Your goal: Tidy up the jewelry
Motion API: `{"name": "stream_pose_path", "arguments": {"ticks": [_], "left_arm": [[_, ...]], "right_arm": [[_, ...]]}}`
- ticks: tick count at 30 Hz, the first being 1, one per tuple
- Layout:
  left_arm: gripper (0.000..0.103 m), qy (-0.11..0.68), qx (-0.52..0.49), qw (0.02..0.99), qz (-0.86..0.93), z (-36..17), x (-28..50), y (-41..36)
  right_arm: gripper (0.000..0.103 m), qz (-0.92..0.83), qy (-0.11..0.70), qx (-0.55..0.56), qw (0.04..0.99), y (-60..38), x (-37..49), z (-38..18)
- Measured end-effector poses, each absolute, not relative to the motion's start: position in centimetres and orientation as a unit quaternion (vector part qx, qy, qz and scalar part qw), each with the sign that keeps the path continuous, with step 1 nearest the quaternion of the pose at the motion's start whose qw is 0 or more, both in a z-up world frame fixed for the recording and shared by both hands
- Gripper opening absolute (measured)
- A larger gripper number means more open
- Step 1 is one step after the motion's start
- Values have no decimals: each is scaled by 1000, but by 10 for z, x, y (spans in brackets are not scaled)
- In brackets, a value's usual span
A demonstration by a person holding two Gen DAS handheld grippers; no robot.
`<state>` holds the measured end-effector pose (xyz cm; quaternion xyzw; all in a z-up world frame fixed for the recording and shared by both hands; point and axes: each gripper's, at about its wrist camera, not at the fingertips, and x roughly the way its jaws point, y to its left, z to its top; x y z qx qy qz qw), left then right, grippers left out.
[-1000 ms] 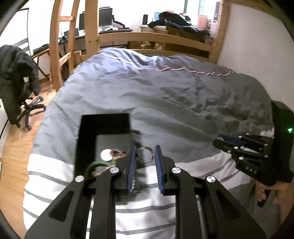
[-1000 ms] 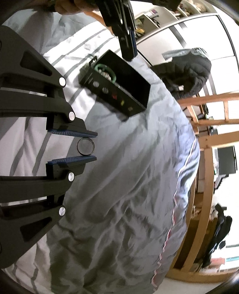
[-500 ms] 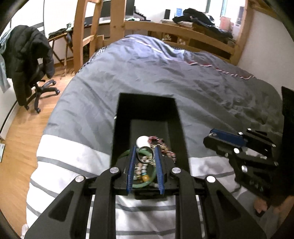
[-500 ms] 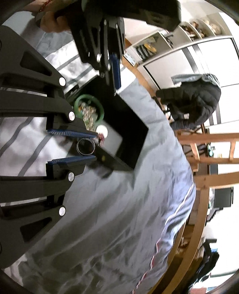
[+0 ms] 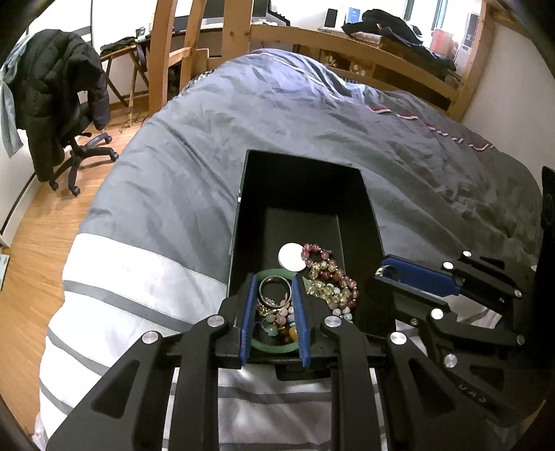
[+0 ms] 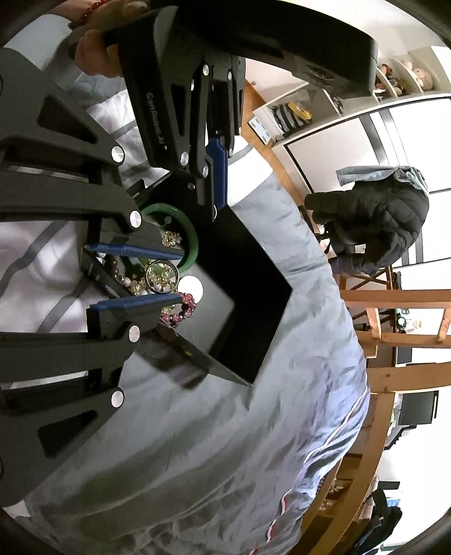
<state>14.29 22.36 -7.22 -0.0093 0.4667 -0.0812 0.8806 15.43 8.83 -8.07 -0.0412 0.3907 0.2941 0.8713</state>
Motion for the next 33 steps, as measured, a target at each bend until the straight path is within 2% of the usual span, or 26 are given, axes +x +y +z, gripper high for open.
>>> {"name": "stream_pose_path", "arguments": {"ticks": [6,9,11,14,15,16,17,18,19,22,23,24,33], "left_arm": [[21,477,-20,875,-82,-76,143,226],[30,479,-28,875,-70,-77,142,231],[30,481,-51,872,-76,-76,141,237],[31,479,-62,873,-73,-68,138,241],[43,474,-55,877,-60,-63,135,240],[55,466,-45,883,-43,-57,132,240],[74,449,-36,893,-25,-46,126,241],[78,440,-37,897,-20,-40,123,243],[78,431,-44,901,-16,-30,117,247],[82,421,-48,906,1,-10,104,256],[89,420,-43,907,6,-5,99,256],[91,420,-37,907,10,0,93,256],[91,418,0,908,32,19,6,242]], "right_arm": [[21,299,409,-49,861,95,154,-89],[23,298,409,-49,861,95,153,-90],[29,300,407,-46,861,94,152,-88],[58,301,396,-51,866,95,146,-80],[72,293,387,-54,873,94,142,-76],[80,292,381,-54,876,93,140,-72],[83,292,374,-53,879,91,136,-68],[87,285,369,-52,883,89,132,-62],[90,280,366,-51,886,89,131,-58],[92,264,368,-47,890,85,122,-42],[93,254,372,-49,891,85,120,-38],[93,247,377,-50,891,85,117,-32],[93,231,390,-40,891,65,65,22]]}}
